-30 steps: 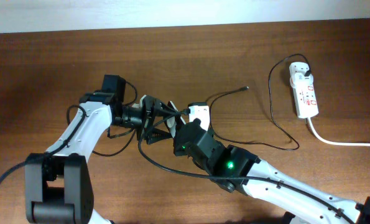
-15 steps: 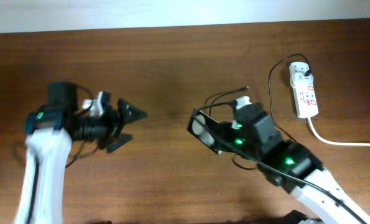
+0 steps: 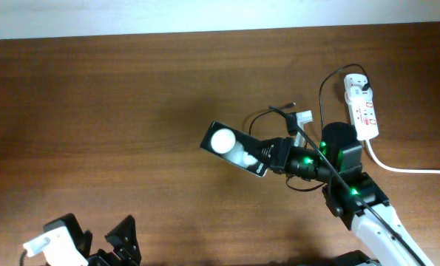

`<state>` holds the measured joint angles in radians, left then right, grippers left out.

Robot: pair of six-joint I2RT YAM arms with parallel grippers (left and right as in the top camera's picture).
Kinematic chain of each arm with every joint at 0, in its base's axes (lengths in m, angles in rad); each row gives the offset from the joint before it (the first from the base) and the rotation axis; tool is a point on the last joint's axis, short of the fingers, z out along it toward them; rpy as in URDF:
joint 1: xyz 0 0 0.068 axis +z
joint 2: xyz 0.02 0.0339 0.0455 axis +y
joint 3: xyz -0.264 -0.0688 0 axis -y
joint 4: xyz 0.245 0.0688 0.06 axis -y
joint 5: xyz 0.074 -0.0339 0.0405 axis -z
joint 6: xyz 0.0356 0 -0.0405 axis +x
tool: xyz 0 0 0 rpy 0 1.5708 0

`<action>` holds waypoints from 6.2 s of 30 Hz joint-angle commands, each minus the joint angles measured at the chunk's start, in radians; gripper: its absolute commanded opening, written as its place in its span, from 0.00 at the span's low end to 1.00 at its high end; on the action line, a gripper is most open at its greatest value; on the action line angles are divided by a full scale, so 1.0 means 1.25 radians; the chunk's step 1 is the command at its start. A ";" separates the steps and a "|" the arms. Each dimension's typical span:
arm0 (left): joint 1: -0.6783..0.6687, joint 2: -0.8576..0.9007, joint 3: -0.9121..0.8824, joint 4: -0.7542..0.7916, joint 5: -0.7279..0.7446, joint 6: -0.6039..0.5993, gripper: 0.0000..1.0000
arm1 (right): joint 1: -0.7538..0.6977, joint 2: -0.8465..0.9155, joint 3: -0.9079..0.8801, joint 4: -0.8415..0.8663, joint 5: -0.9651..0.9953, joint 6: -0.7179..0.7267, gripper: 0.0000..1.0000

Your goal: Plug charger to phone and switch on socket

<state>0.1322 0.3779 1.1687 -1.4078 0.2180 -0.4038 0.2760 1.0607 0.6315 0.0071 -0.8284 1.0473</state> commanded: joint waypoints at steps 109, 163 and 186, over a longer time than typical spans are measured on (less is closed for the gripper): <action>-0.208 0.475 -0.389 0.917 0.402 -0.886 0.43 | 0.508 0.141 -0.007 0.348 0.688 0.614 0.04; -0.208 0.864 -0.370 1.095 0.581 -0.513 0.00 | 0.003 0.717 0.673 -0.519 0.802 -0.288 0.54; -0.208 0.864 -0.370 1.060 0.575 -0.489 0.00 | 0.004 0.932 0.767 -0.541 0.851 -0.145 0.09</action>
<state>-0.1307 1.4597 0.6830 -0.0864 0.9127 -1.0355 0.2840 2.2005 1.5787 -0.6559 0.2642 0.8627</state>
